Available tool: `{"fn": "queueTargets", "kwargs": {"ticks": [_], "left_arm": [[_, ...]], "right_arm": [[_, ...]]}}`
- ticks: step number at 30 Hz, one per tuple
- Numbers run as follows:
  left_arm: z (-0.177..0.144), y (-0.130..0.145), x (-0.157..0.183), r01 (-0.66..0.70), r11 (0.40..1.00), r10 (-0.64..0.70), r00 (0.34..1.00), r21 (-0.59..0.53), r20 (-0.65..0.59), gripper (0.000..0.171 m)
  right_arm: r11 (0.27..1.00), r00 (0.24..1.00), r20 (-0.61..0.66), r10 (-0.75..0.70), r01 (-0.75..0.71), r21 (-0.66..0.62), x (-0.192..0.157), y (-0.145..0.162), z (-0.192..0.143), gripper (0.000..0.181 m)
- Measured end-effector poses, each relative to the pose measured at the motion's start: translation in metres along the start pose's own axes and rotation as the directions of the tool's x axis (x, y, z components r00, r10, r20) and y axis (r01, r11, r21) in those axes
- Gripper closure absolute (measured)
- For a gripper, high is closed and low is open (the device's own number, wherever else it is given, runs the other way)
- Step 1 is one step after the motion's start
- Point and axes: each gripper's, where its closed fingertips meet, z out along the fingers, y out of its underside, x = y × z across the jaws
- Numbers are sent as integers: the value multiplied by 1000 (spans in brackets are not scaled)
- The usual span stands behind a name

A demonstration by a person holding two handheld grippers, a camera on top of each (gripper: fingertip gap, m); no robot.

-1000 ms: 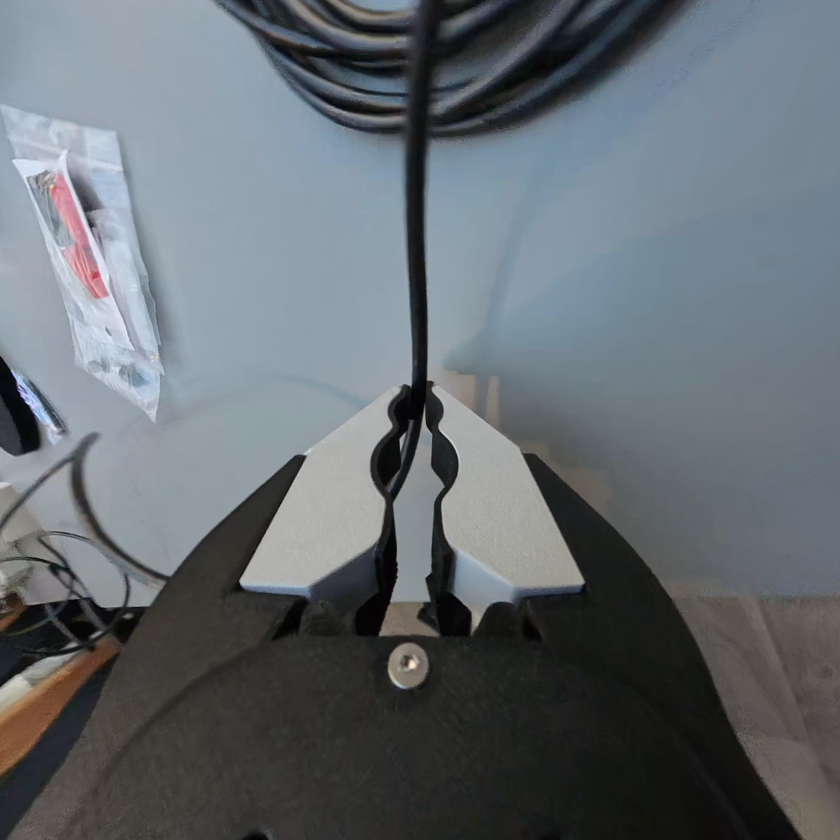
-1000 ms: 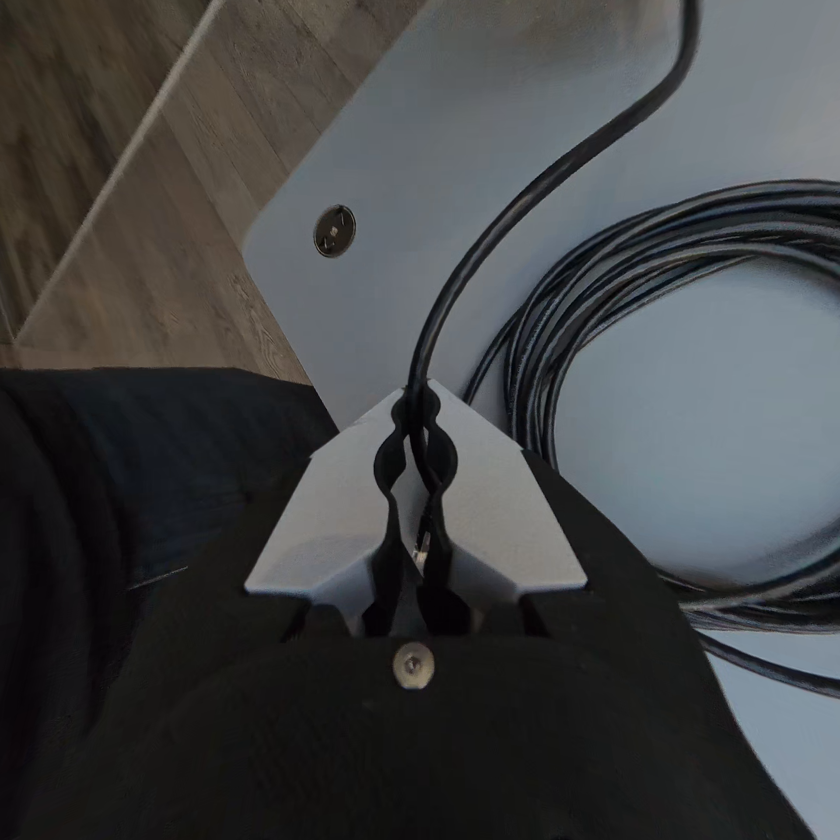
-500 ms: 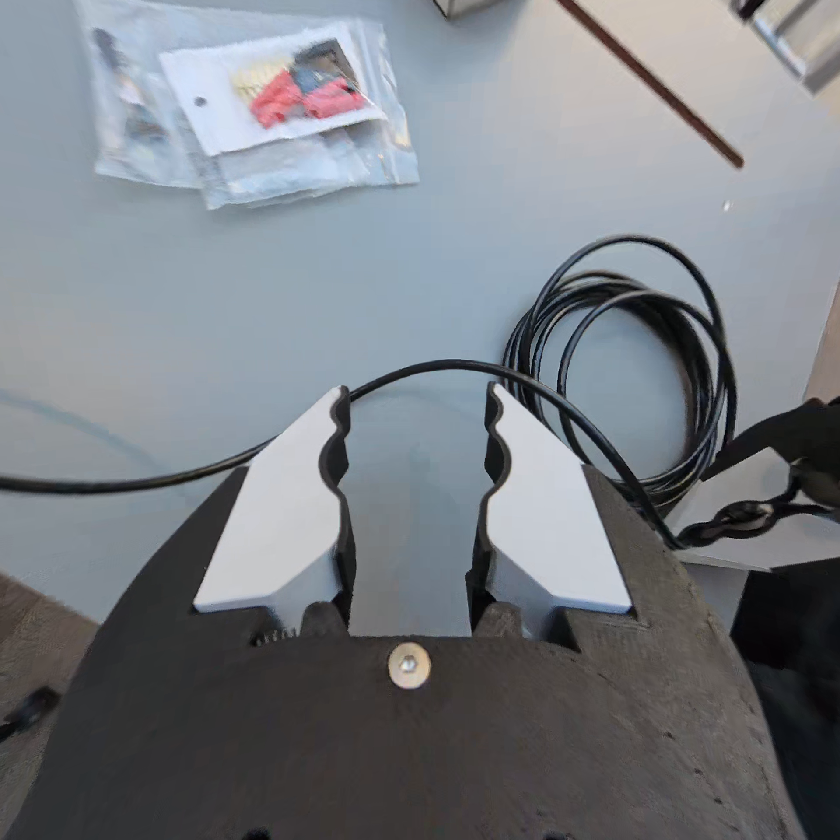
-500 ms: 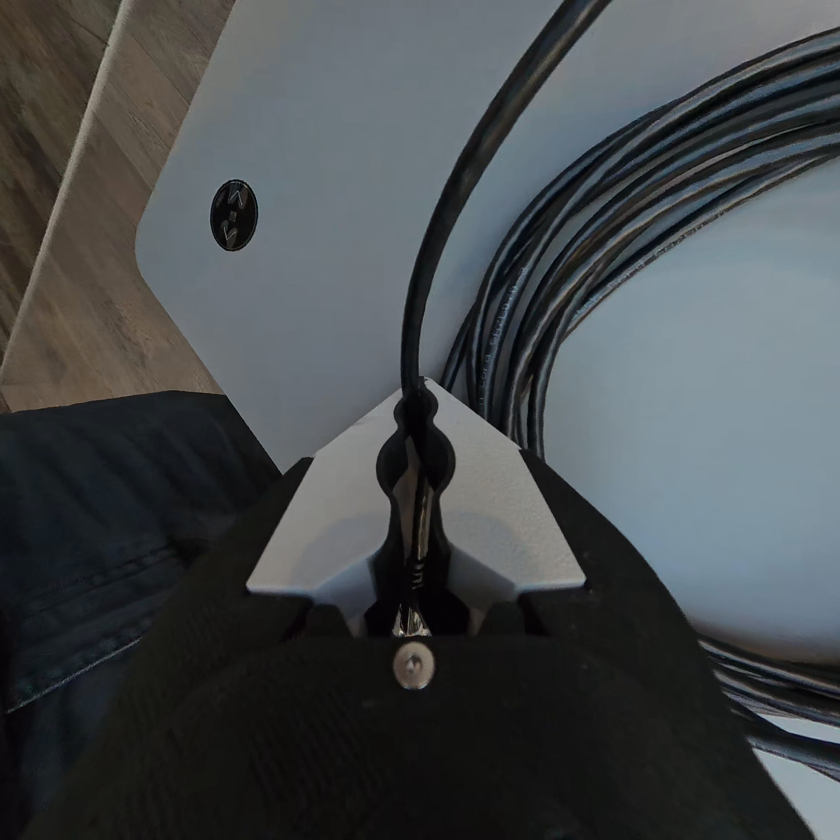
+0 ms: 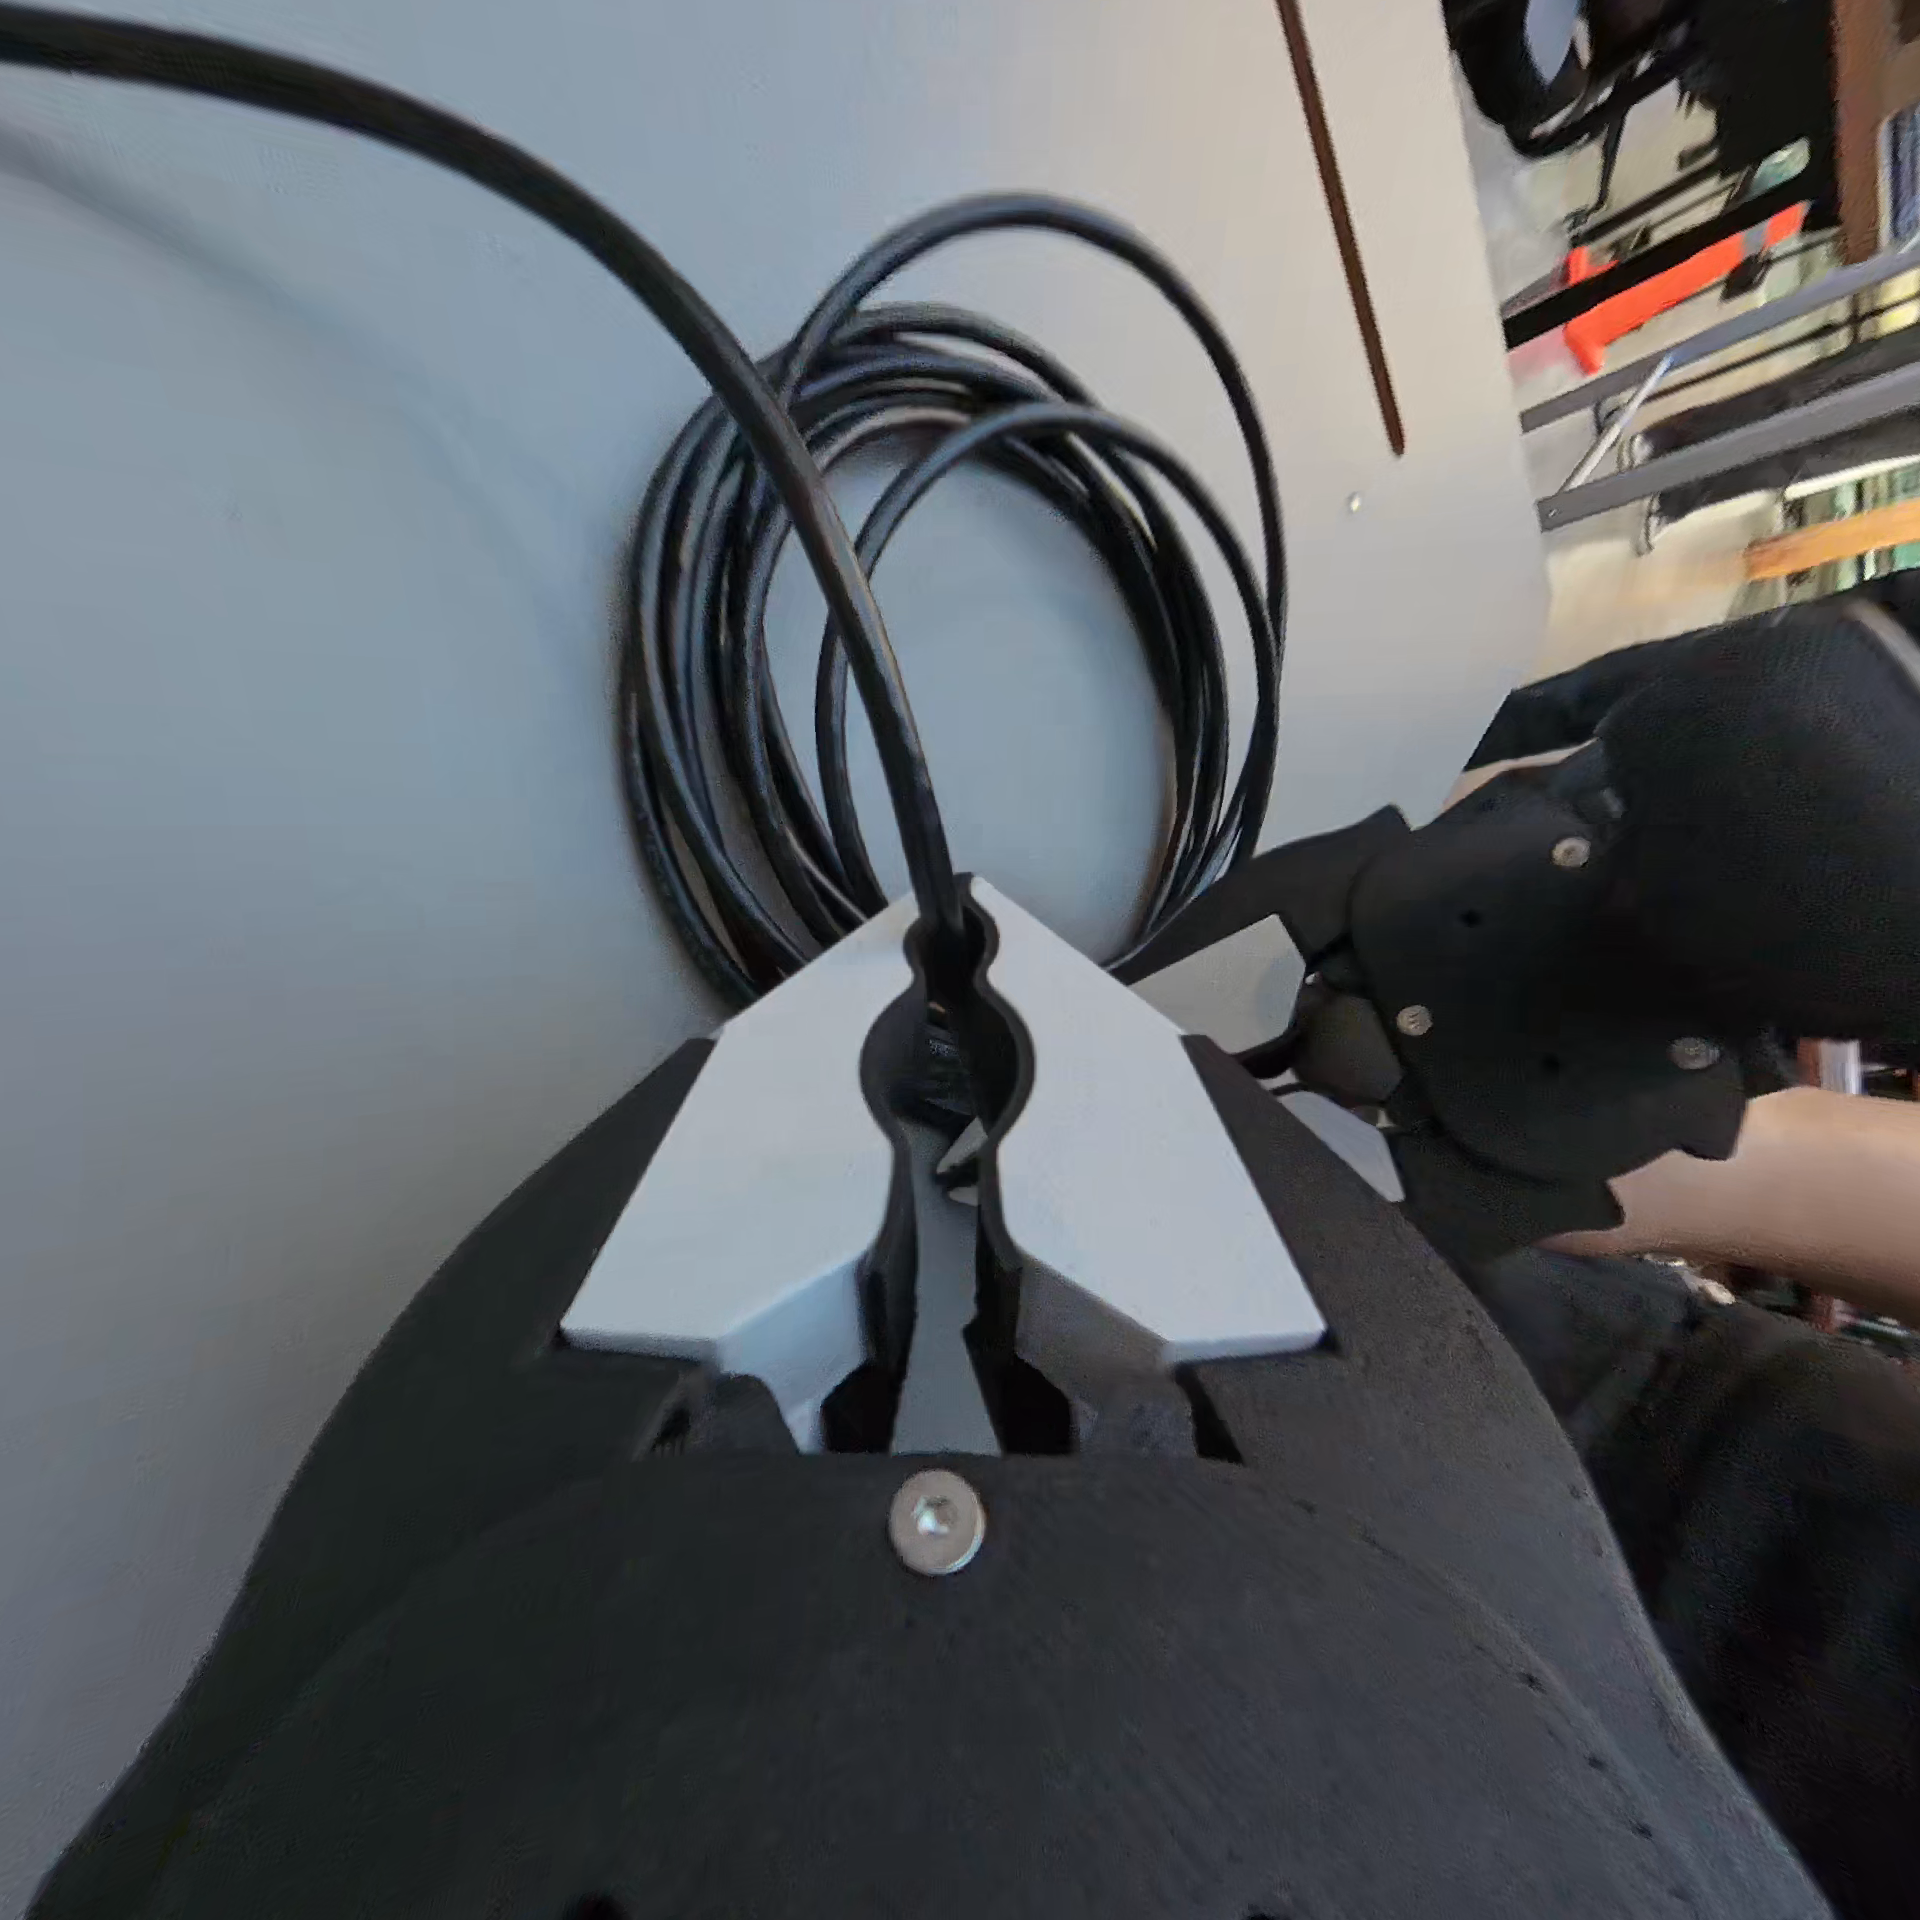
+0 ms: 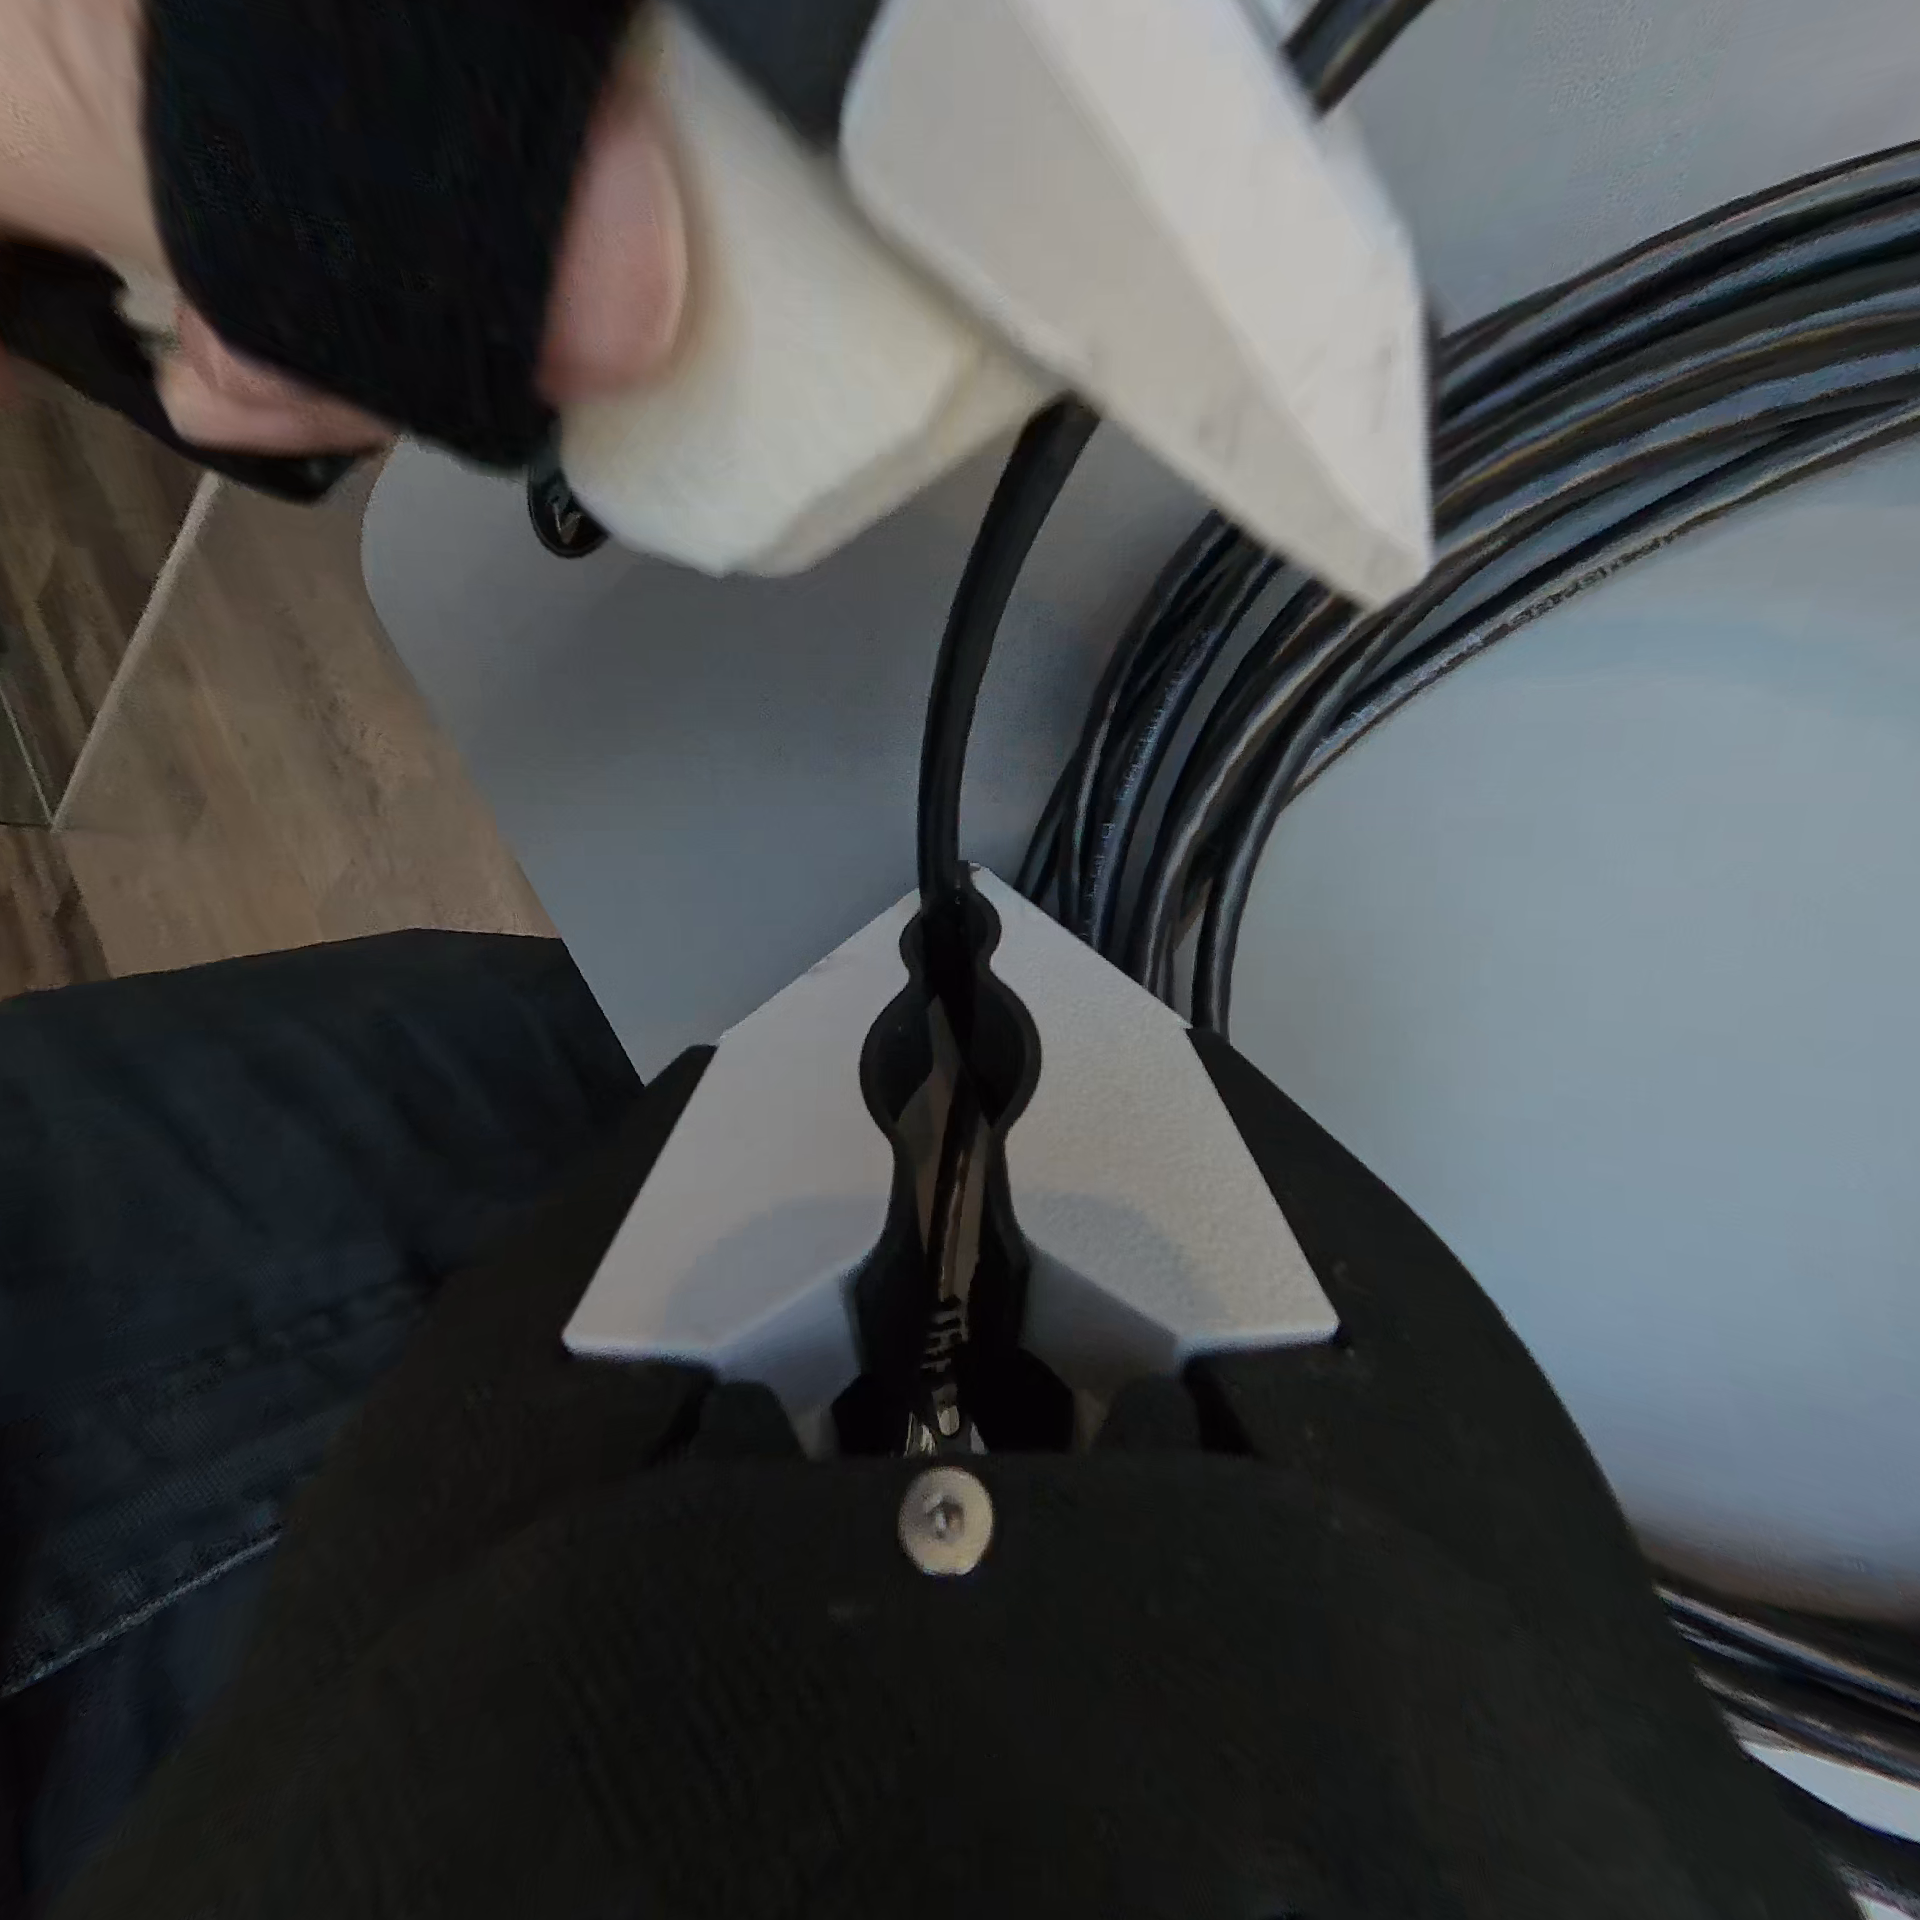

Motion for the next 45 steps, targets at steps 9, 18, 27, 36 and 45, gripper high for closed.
{"fn": "queueTargets", "kwargs": {"ticks": [9,18,27,36,45], "left_arm": [[16,21,-11,30,998,-32,999,61,38,171],[17,20,-12,-41,983,28,997,180,73,171],[18,20,-16,1,980,-13,998,199,55,171],[22,17,-16,46,978,-76,988,205,137,171],[30,10,-19,53,984,-85,979,172,187,171]], "right_arm": [[933,982,149,119,-162,322,3,-43,-77,150],[810,788,312,530,-580,89,107,-155,-30,117],[536,82,877,473,-817,-213,106,-244,-77,168],[742,86,983,162,-668,-64,116,-373,-225,153],[732,297,955,-21,-646,217,120,-503,-385,143]]}}
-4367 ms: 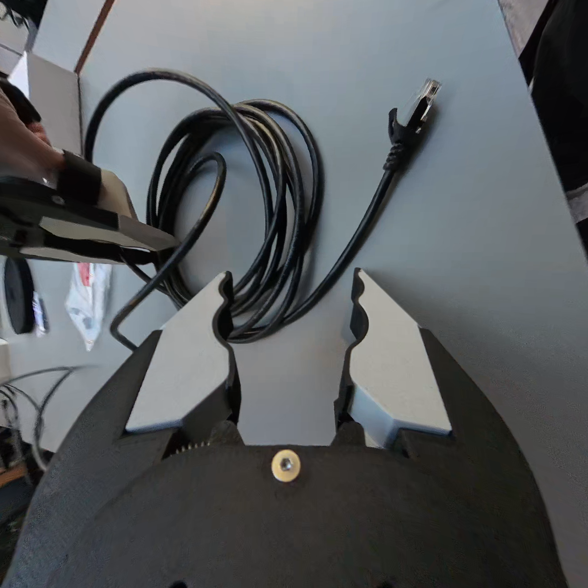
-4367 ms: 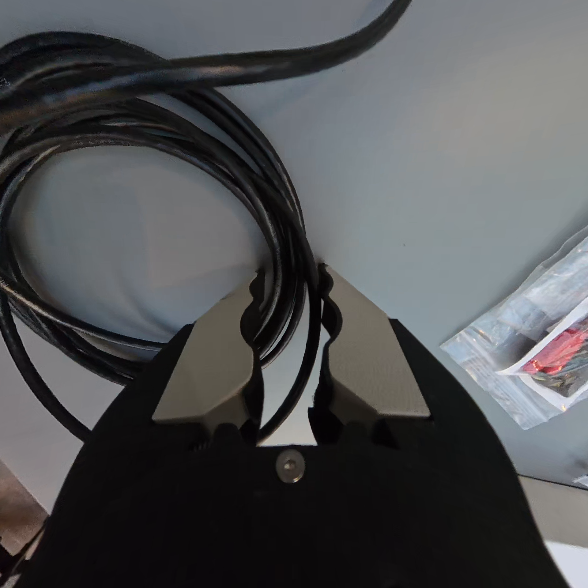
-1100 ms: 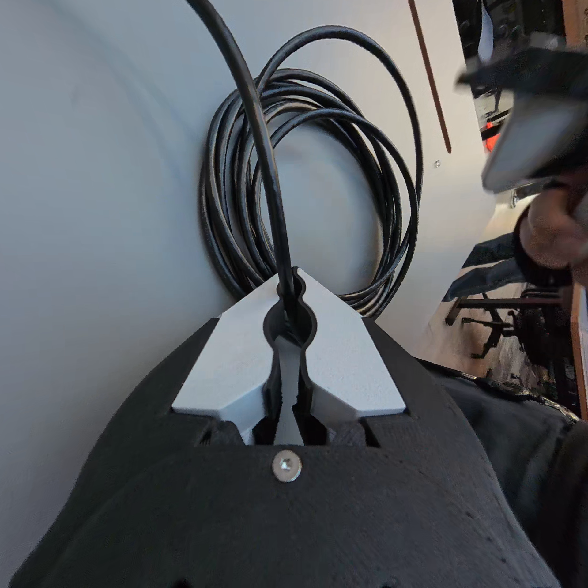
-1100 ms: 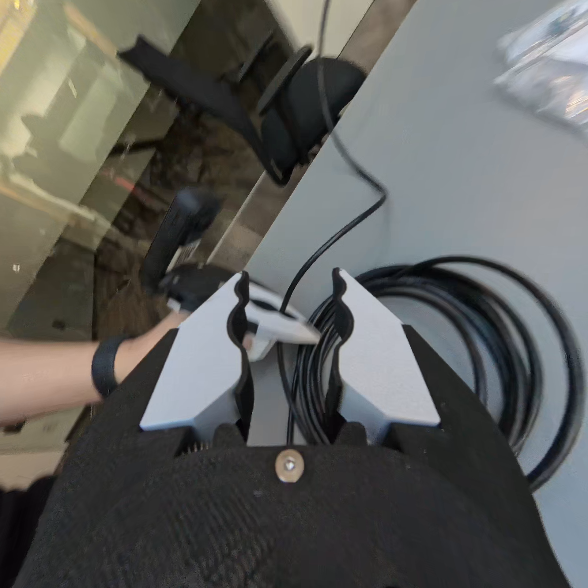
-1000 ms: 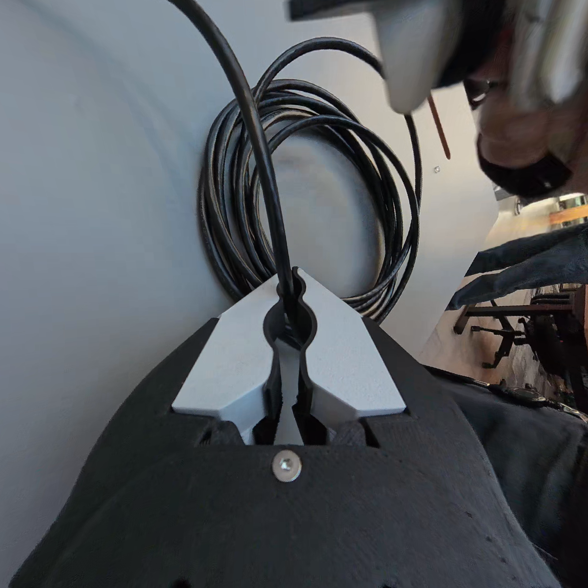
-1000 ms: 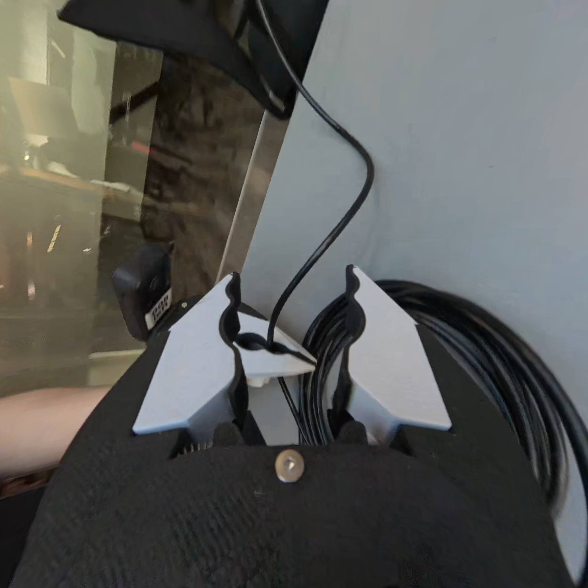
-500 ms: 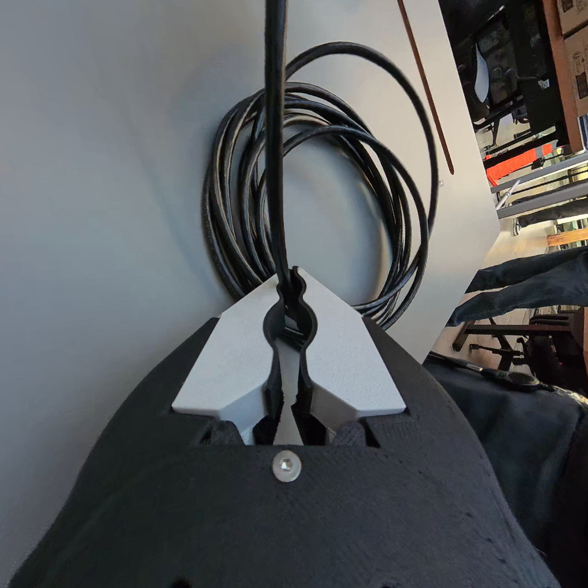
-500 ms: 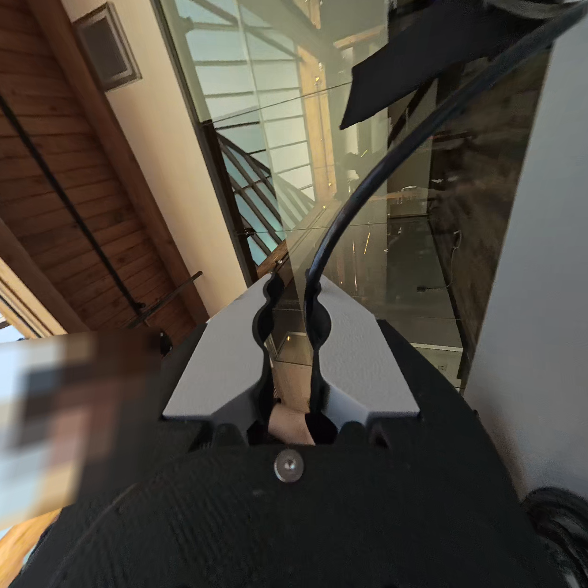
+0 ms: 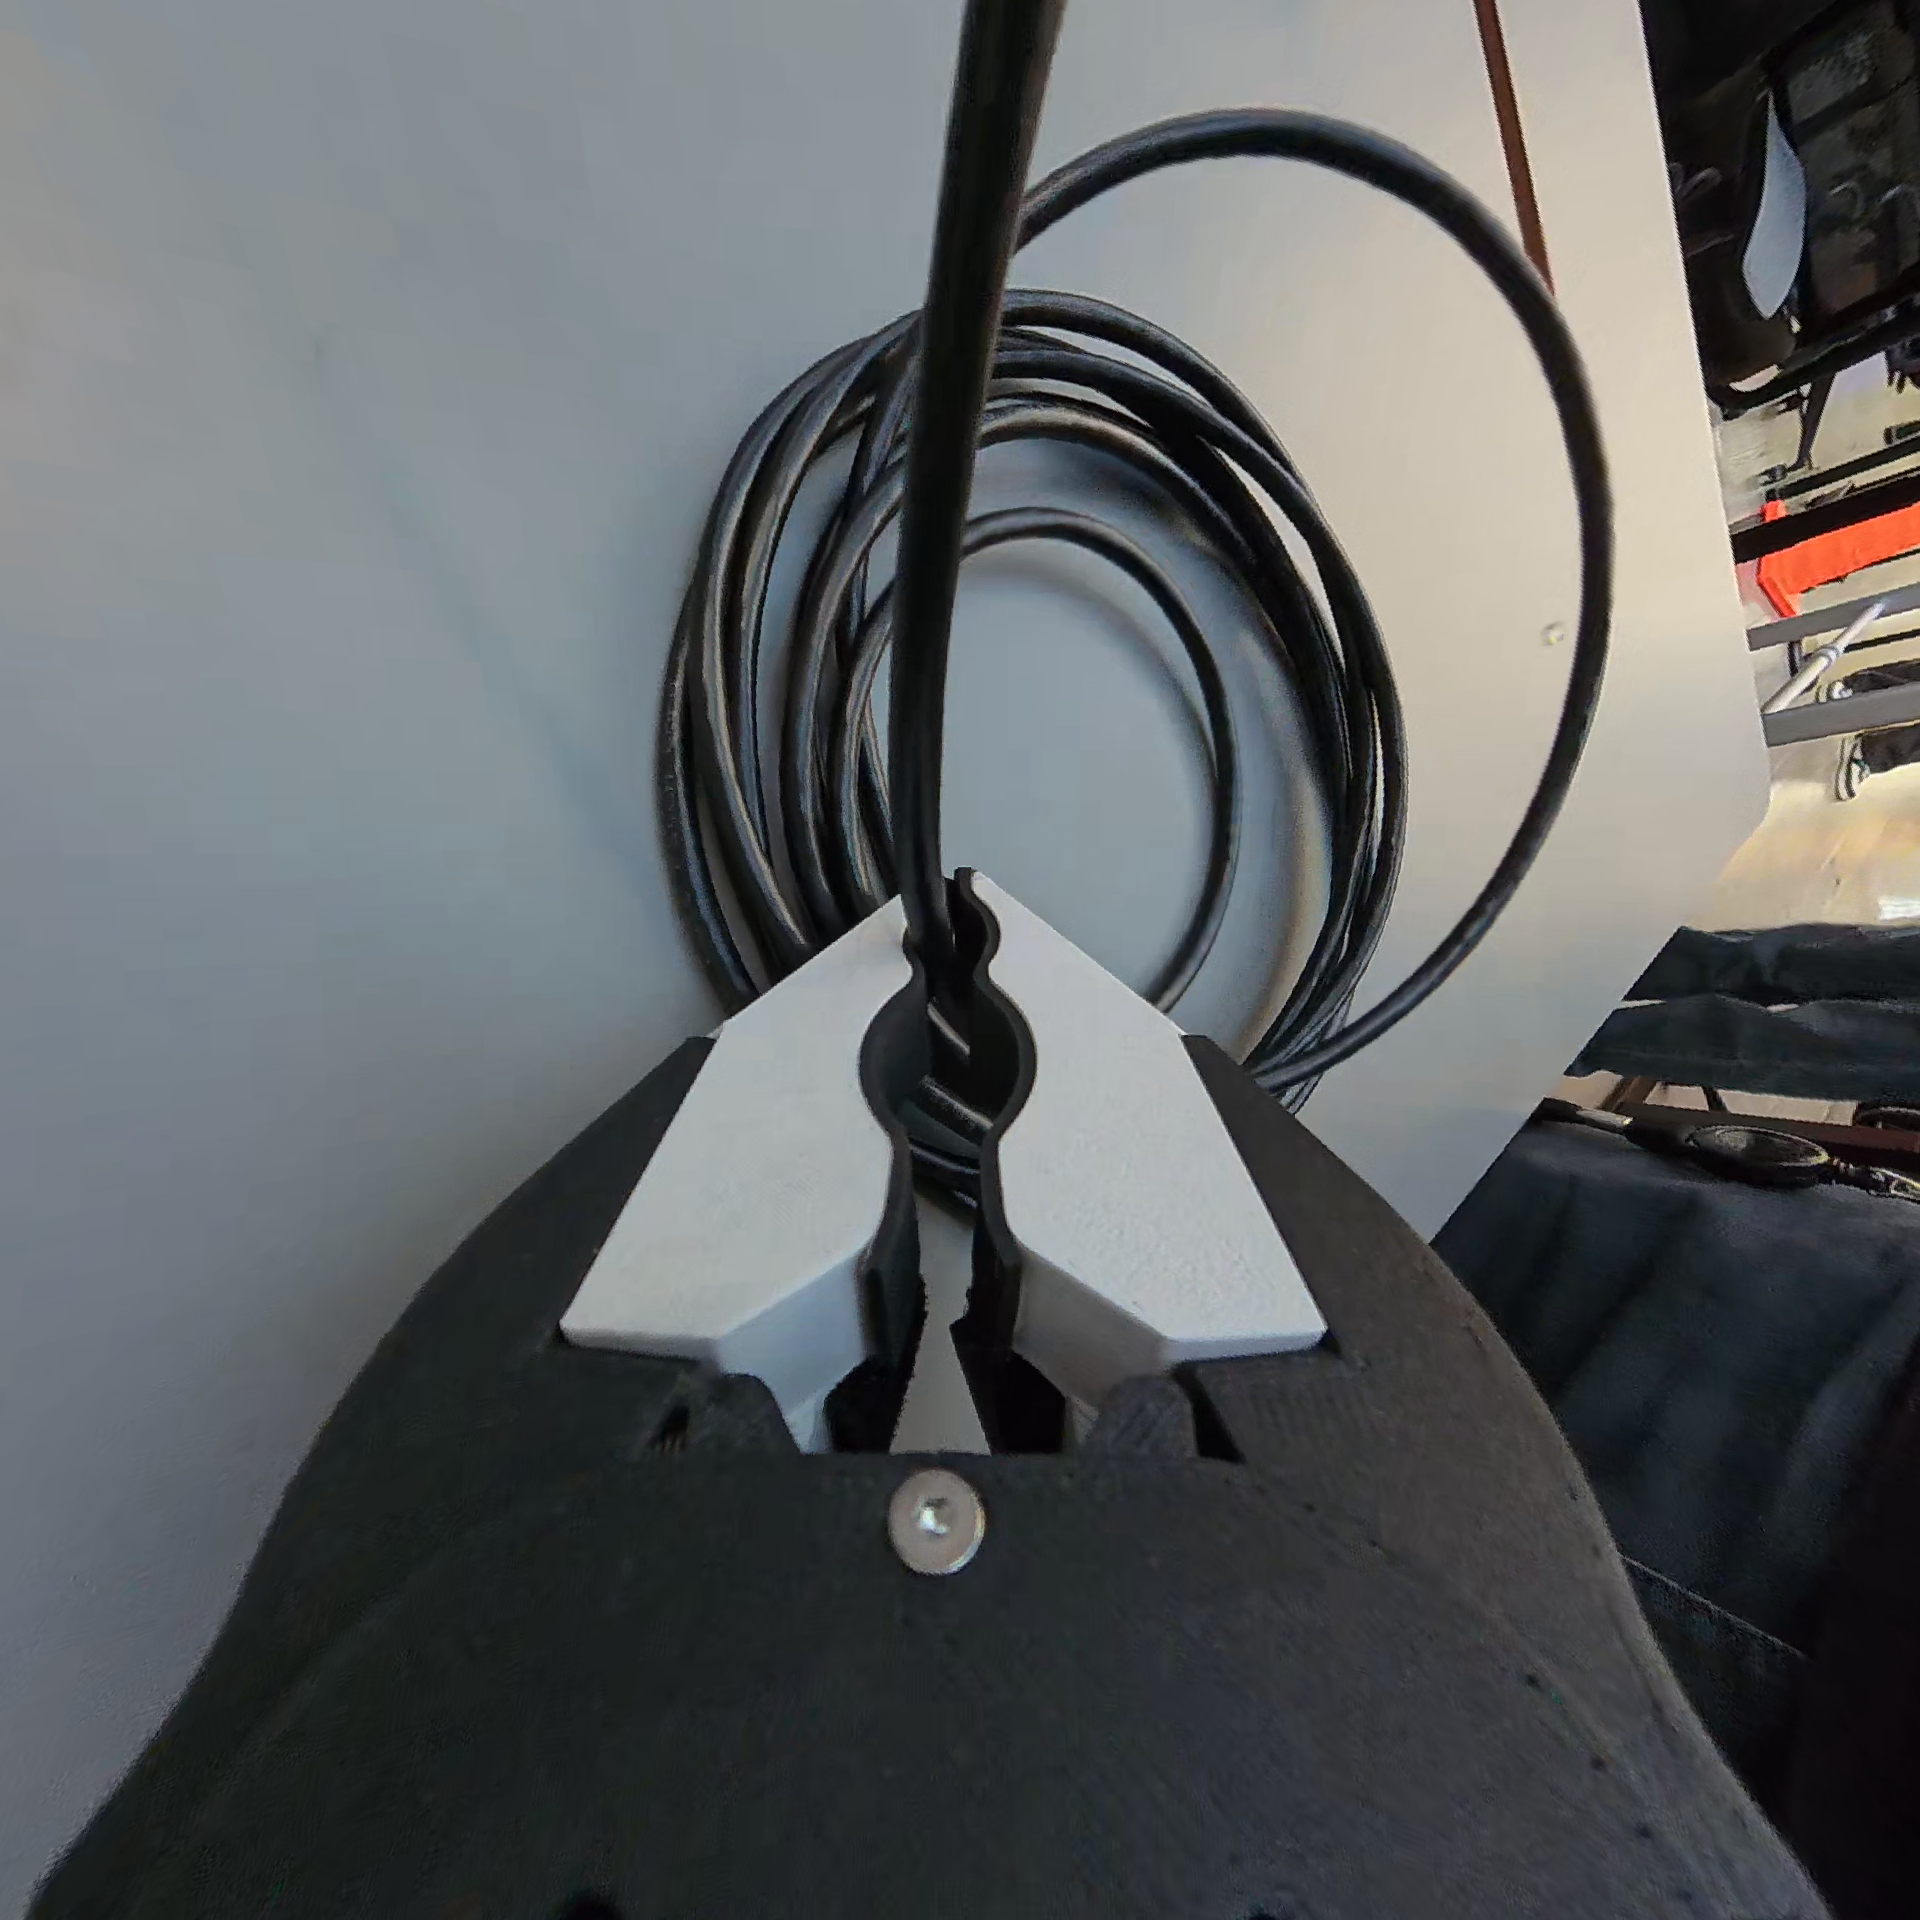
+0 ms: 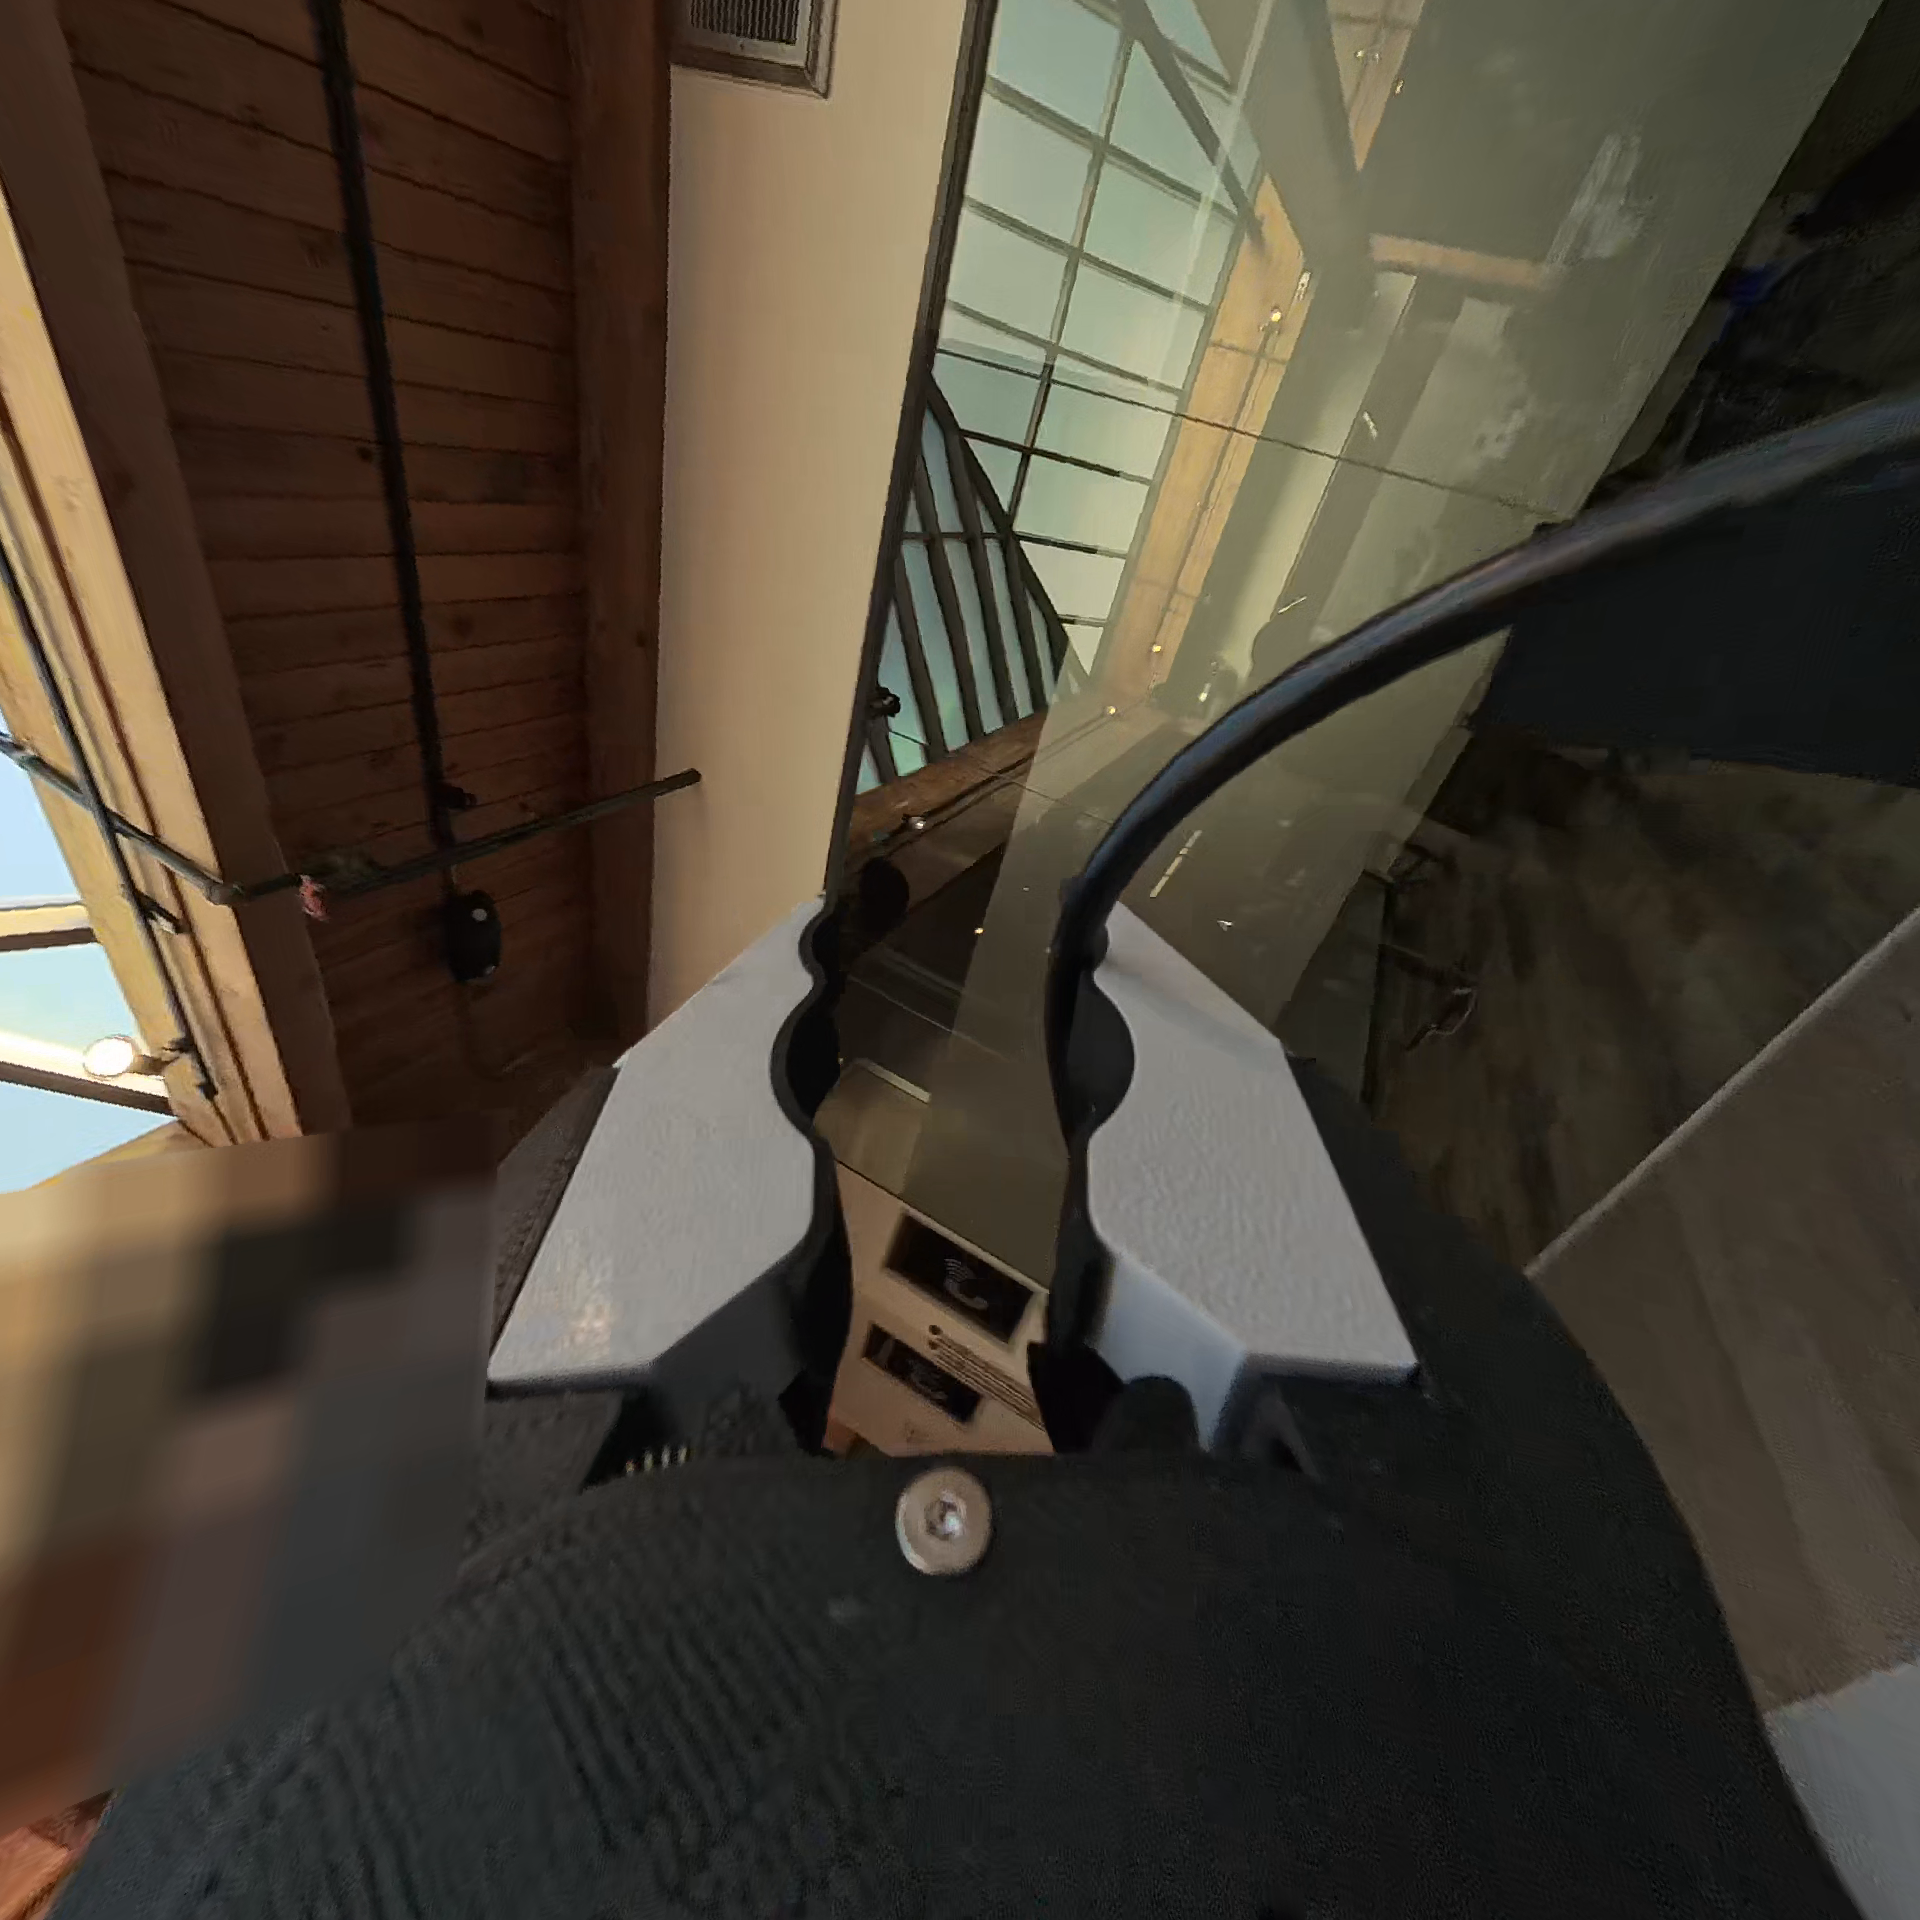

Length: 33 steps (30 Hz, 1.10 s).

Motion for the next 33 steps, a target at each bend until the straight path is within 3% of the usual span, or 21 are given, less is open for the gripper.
{"fn": "queueTargets", "kwargs": {"ticks": [6,12,16,19,26,33], "left_arm": [[1,-1,-2,28,1000,-28,1000,0,1,171],[3,-1,-2,56,998,-56,998,3,-13,171],[5,0,0,56,998,-56,998,-27,-30,171],[7,0,1,30,998,-31,999,-47,-29,171],[8,1,2,47,997,-51,997,-66,-56,171],[10,1,3,79,994,-85,993,-81,-81,171]], "right_arm": [[985,969,-178,-174,170,-39,-118,-79,49,140],[937,849,-412,-330,347,-37,-257,-145,107,129],[896,744,-544,-389,443,-35,-335,-172,137,129],[861,696,-574,-431,507,-32,-390,-180,163,129],[781,572,-641,-512,620,-70,-468,-181,200,131],[750,573,-651,-498,662,9,-513,-194,191,131]]}}
